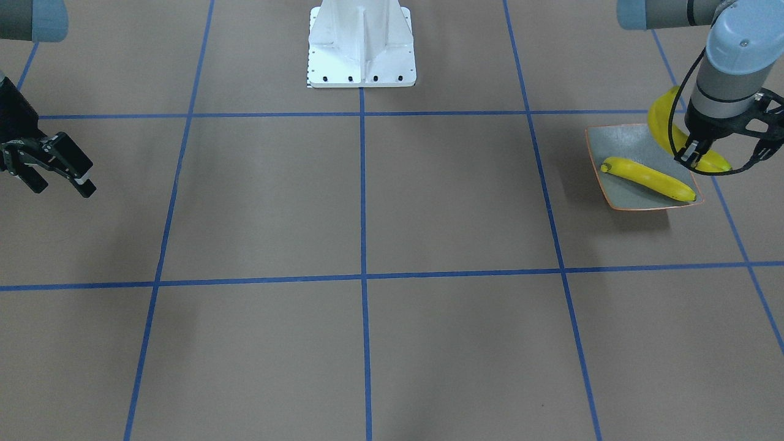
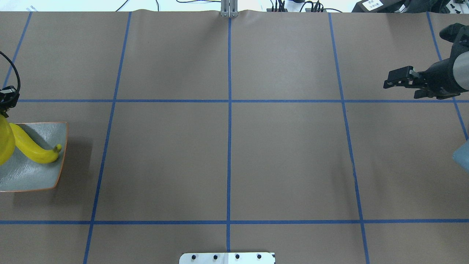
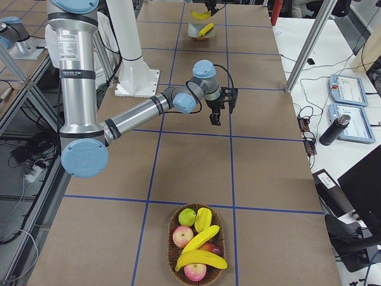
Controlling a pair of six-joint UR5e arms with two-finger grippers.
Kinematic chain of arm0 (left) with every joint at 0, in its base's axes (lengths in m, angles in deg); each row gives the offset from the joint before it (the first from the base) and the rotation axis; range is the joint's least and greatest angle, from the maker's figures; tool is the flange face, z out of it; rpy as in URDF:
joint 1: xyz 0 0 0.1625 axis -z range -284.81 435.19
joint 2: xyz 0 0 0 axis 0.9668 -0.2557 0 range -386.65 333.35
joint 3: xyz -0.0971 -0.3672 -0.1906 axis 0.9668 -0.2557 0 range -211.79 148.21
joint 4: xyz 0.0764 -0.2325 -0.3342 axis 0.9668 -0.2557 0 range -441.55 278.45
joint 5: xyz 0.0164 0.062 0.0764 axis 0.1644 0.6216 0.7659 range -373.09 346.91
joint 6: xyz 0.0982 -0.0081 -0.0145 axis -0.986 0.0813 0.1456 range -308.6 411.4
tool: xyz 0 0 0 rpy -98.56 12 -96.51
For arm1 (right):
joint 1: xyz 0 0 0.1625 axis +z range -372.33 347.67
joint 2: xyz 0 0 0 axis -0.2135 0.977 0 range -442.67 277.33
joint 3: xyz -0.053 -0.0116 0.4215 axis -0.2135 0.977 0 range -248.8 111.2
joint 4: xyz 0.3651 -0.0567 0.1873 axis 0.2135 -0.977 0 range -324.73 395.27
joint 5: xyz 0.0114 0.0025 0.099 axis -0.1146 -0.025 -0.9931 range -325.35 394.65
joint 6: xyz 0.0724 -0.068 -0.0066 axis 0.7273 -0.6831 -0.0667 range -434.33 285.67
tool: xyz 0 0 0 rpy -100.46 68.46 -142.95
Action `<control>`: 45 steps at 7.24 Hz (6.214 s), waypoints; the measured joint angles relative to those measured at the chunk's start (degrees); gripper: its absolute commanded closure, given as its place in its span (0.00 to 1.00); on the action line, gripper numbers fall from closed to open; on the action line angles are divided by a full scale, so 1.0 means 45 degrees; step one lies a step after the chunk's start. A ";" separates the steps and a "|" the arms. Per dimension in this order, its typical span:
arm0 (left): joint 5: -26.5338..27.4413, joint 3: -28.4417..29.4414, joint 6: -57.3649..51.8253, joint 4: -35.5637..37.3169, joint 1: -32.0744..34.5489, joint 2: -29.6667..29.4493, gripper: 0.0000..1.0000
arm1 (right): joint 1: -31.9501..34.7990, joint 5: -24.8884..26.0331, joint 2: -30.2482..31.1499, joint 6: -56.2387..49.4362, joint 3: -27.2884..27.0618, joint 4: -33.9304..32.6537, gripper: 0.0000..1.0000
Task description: Transfer all bananas from basket to plate
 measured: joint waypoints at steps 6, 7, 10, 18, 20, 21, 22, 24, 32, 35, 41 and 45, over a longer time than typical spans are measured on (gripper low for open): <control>-0.1045 0.1730 0.3507 0.0172 -0.0473 -0.0062 1.00 | 0.0004 0.0042 0.0078 0.0009 -0.0164 0.0034 0.00; -0.1063 0.1943 0.4052 0.0157 -0.0788 -0.0034 0.98 | 0.0014 0.0055 0.0117 0.0010 -0.0188 0.0039 0.00; -0.1020 0.1978 0.4490 0.0083 -0.1109 0.0207 0.00 | 0.0045 0.0067 0.0237 0.0010 -0.0303 0.0045 0.00; -0.2397 0.0661 0.4426 -0.0601 -0.0773 -0.3856 0.00 | 0.4743 -0.2335 0.1705 -0.7882 0.2395 0.0025 0.00; -0.2403 0.0881 0.4638 -0.2076 -0.0855 -0.4448 0.00 | 0.6509 -0.2551 0.2266 -1.1956 0.3961 0.0033 0.00; -0.2403 0.1130 0.4673 -0.2728 -0.0943 -0.4553 0.00 | 0.7188 -0.2067 0.2506 -1.3541 0.4545 0.0033 0.00; -0.2415 0.1269 0.4770 -0.3243 -0.0997 -0.4605 0.00 | 0.7523 -0.1154 0.2801 -1.4645 0.4923 0.0034 0.00; -0.2437 0.1307 0.4960 -0.3714 -0.1043 -0.4634 0.00 | 0.7789 -0.0251 0.3132 -1.5361 0.5927 0.0463 0.07; -0.2435 0.1225 0.5006 -0.3842 -0.1092 -0.4593 0.00 | 0.8018 -0.0504 0.3066 -1.5625 0.8839 0.2581 0.18; -0.2435 0.1217 0.4990 -0.3845 -0.1092 -0.4509 0.00 | 0.8014 -0.0541 0.2795 -1.5596 0.9422 0.2781 0.25; -0.2455 0.1066 0.5020 -0.3847 -0.1104 -0.4524 0.00 | 0.8013 -0.0761 0.2608 -1.5532 0.9748 0.2941 1.00; -0.2455 0.1094 0.5044 -0.3957 -0.1204 -0.4541 0.00 | 0.8599 -0.1530 0.2450 -1.5852 0.8696 0.2816 1.00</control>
